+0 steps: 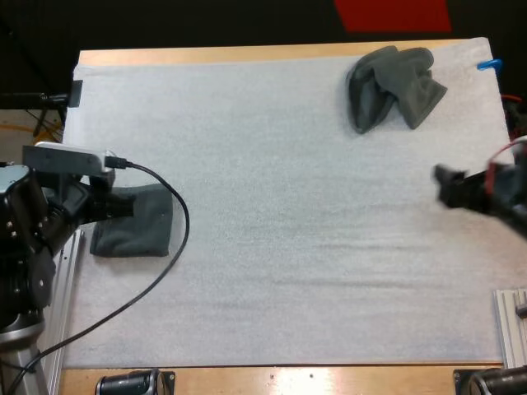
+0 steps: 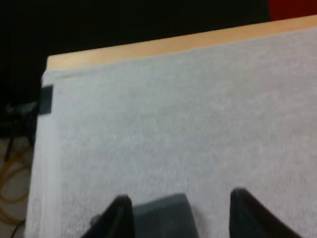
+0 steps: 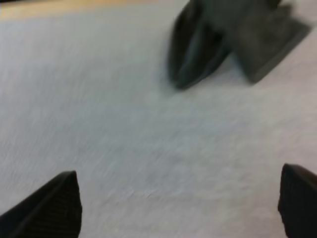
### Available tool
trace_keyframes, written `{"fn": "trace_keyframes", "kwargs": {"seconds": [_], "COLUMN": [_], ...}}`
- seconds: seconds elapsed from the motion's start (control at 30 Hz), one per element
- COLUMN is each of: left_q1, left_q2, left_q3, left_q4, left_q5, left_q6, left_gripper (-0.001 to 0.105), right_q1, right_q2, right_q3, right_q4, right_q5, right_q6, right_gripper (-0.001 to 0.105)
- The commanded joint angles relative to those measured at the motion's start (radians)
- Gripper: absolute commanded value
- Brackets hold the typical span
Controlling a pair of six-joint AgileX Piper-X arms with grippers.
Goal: Pick towel from pile fold and stack
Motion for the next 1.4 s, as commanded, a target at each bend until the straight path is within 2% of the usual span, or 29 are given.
{"fn": "trace_keyframes", "kwargs": {"seconds": [0.0,0.1,0.17,0.27,0.43,0.53,0.73,1.0,1.23,1.37], "left_q1": [-0.027,-0.072,-0.094,-0.109,-0.108,-0.108,-0.108,-0.108,-0.108,-0.108], "left_q2": [-0.007,-0.007,-0.007,-0.022,-0.081,-0.150,-0.337,-0.597,-0.783,-0.879], "left_q3": [-0.006,-0.006,-0.006,-0.006,0.003,0.028,0.141,0.298,0.366,0.399], "left_q4": [-0.006,-0.006,-0.006,-0.003,-0.007,-0.028,-0.085,-0.060,0.029,0.132], "left_q5": [0.005,-0.036,-0.068,-0.094,-0.097,-0.097,-0.088,-0.088,-0.090,-0.090], "left_q6": [0.030,0.048,0.048,0.056,0.056,0.056,0.093,0.093,0.093,0.090], "left_gripper": [0.042,0.042,0.042,0.042,0.042,0.042,0.042,0.042,0.042,0.042], "right_q1": [-0.054,-0.137,-0.161,-0.169,-0.169,-0.169,-0.169,-0.169,-0.169,-0.169], "right_q2": [-0.009,-0.019,-0.039,-0.088,-0.180,-0.249,-0.371,-0.569,-0.765,-0.887], "right_q3": [-0.034,-0.079,-0.086,-0.086,-0.086,-0.086,-0.082,0.057,0.194,0.259], "right_q4": [0.030,0.107,0.123,0.143,0.216,0.237,0.272,0.272,0.272,0.272], "right_q5": [-0.020,-0.013,0.014,0.028,0.037,0.037,0.037,0.029,0.029,0.029], "right_q6": [-0.035,-0.111,-0.121,-0.140,-0.164,-0.164,-0.164,-0.164,-0.166,-0.166], "right_gripper": [0.078,0.078,0.078,0.078,0.078,0.078,0.078,0.078,0.078,0.078]}}
